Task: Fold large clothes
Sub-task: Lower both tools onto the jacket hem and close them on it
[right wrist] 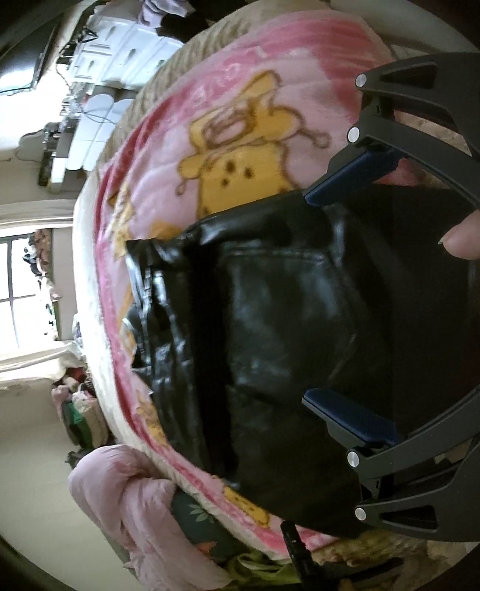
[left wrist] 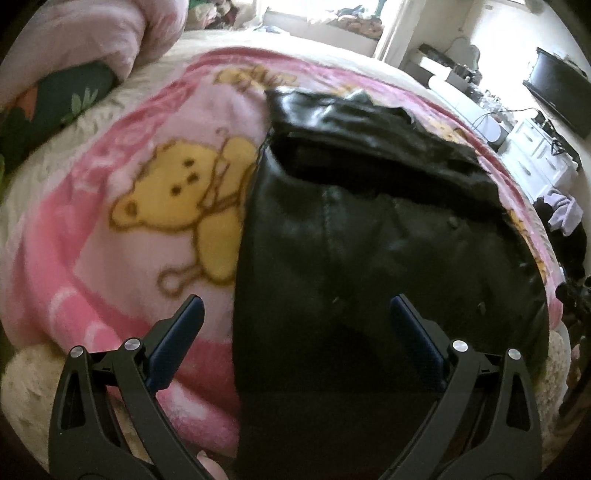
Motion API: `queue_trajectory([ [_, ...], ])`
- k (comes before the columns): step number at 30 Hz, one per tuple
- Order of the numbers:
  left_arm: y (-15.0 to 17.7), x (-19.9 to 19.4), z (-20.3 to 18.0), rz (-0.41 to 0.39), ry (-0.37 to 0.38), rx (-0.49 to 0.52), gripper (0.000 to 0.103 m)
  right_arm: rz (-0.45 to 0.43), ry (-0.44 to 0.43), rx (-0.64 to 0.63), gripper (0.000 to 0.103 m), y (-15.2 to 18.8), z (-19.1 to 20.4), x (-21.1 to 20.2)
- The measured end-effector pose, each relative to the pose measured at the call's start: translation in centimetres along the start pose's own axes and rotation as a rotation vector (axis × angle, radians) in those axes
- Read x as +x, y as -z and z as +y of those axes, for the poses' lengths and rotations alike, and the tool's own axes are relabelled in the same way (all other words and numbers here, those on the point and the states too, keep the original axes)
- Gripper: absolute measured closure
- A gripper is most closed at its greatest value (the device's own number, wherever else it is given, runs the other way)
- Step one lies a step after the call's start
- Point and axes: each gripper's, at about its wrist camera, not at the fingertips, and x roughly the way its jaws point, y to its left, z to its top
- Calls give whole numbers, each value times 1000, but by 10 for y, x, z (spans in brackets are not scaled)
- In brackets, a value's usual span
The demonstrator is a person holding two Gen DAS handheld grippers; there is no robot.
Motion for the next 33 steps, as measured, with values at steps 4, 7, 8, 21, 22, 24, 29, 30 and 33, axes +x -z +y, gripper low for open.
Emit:
queue_trajectory([
  [4, 11, 4, 13, 35, 29, -33, 9, 29, 6, -7, 4, 8, -8, 3],
  [7, 21, 6, 21, 59, 48, -36, 9, 48, -6, -3, 4, 12, -13, 5],
  [8, 26, 7, 23, 69, 58, -35, 11, 54, -11, -2, 4, 14, -14, 5],
  [21, 51, 2, 19, 107, 156, 30, 48, 180, -23, -53, 4, 29, -26, 14],
  [22, 52, 2, 17, 113, 158, 34, 48, 193, -26, -55, 4, 30, -27, 16],
  [24, 54, 6, 16, 131, 163, 41, 43, 227, -20, -57, 4, 31, -30, 21],
  [29, 56, 9, 15, 149, 173, 52, 34, 321, -24, -80, 10, 42, -36, 35],
  [30, 56, 10, 15, 150, 170, 56, 34, 331, -47, -73, 25, 43, -38, 37],
  [33, 56, 12, 15, 140, 179, 45, 40, 299, -86, -78, 55, 49, -40, 33],
])
